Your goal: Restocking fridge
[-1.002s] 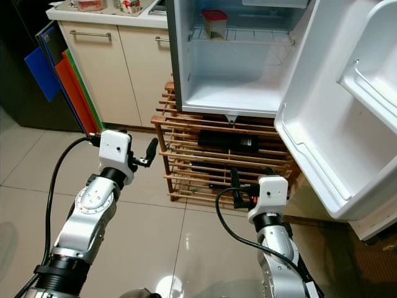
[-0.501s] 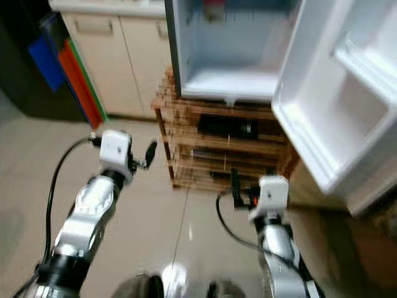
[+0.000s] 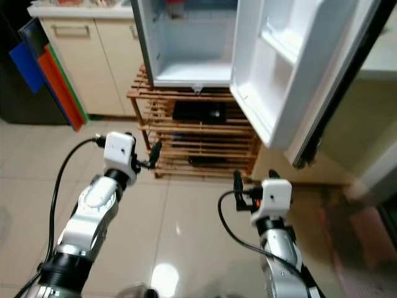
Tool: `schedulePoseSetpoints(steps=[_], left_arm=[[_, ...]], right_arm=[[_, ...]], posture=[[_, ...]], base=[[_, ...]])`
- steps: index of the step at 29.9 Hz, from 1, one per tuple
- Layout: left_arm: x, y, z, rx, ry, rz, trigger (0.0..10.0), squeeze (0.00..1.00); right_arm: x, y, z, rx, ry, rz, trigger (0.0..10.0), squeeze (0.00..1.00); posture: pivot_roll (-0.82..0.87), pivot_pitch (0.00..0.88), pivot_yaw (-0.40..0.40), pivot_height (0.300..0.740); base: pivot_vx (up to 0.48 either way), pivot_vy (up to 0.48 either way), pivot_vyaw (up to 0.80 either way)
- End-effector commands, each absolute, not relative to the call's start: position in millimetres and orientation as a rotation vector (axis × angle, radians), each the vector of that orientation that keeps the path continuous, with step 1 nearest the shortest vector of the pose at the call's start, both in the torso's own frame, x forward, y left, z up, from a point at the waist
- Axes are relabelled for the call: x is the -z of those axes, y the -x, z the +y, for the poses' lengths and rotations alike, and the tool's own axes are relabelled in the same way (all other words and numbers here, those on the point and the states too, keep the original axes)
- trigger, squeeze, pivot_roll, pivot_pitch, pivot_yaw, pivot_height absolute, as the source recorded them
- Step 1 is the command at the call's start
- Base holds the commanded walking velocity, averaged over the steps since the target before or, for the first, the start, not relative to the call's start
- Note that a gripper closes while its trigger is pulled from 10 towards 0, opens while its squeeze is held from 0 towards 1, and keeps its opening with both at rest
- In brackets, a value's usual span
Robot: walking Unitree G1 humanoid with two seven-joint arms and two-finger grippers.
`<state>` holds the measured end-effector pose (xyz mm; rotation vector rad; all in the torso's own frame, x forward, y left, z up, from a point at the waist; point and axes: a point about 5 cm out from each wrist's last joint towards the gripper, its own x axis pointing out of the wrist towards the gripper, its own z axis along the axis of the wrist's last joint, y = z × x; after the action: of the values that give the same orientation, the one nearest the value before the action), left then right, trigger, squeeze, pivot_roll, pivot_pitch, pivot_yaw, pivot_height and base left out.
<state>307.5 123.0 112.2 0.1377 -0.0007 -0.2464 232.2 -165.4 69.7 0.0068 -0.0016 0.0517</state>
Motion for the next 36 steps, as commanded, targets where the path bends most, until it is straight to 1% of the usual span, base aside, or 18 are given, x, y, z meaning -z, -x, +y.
schedulePoseSetpoints(steps=[1, 10, 14, 21, 26, 28, 30, 32, 33, 36], left_arm=[[-114.0, -308.6, 119.5, 0.252, -0.139, -0.007, 10.0, 0.00], [-114.3, -308.6, 119.1, 0.258, -0.150, -0.012, 10.0, 0.00], [-116.1, -309.4, 119.2, 0.248, -0.143, -0.023, 10.0, 0.00], [-116.0, -309.3, 119.7, 0.247, -0.147, -0.024, 10.0, 0.00], [-115.0, -309.6, 120.4, 0.242, -0.145, -0.019, 10.0, 0.00], [-114.8, -309.5, 119.8, 0.243, -0.145, -0.019, 10.0, 0.00], [-114.7, -308.8, 119.4, 0.245, -0.143, -0.018, 10.0, 0.00], [-114.6, -308.5, 119.4, 0.246, -0.143, -0.018, 10.0, 0.00], [-114.3, -306.8, 119.6, 0.247, -0.141, -0.018, 10.0, 0.00], [-113.8, -304.6, 120.0, 0.247, -0.142, -0.017, 10.0, 0.00]], right_arm=[[-67.7, -232.0, -169.5, -0.040, 0.004, 0.006, 10.0, 0.00], [-68.8, -234.0, -165.4, -0.043, -0.001, 0.003, 10.0, 0.00], [-70.2, -234.9, -164.7, -0.047, -0.002, 0.001, 10.0, 0.00], [-67.2, -232.4, -170.9, -0.032, 0.013, 0.018, 10.0, 0.00], [-61.8, -233.6, -179.4, -0.004, 0.019, 0.042, 10.0, 0.00], [-61.8, -238.6, -186.4, 0.018, 0.024, 0.047, 10.0, 0.00], [-63.1, -248.1, -199.9, 0.056, 0.031, 0.049, 10.0, 0.00], [-63.7, -250.7, -203.2, 0.062, 0.042, 0.050, 10.0, 0.00], [-64.8, -255.5, -210.5, 0.077, 0.049, 0.051, 10.0, 0.00], [-67.0, -263.1, -218.2, 0.098, 0.065, 0.050, 10.0, 0.00]], posture=[[-0.07, 0.079, 0.034, 0.740], [-0.06, 0.061, 0.040, 0.740], [-0.05, 0.052, 0.038, 0.740], [-0.05, 0.039, 0.035, 0.740], [-0.05, 0.036, 0.032, 0.740], [-0.04, 0.037, 0.029, 0.740], [-0.04, 0.043, 0.024, 0.740], [-0.04, 0.043, 0.024, 0.740], [-0.02, 0.050, 0.019, 0.740], [-0.02, 0.059, 0.014, 0.740]], base=[[0.277, -0.386, 0.00], [0.275, -0.390, 0.00], [0.000, 0.000, 0.00], [0.000, 0.000, 0.00], [0.000, 0.000, 0.00], [0.000, 0.000, 0.00], [0.000, 0.000, 0.00], [0.000, 0.000, 0.00], [0.000, 0.000, 0.00], [0.000, 0.000, 0.00]])
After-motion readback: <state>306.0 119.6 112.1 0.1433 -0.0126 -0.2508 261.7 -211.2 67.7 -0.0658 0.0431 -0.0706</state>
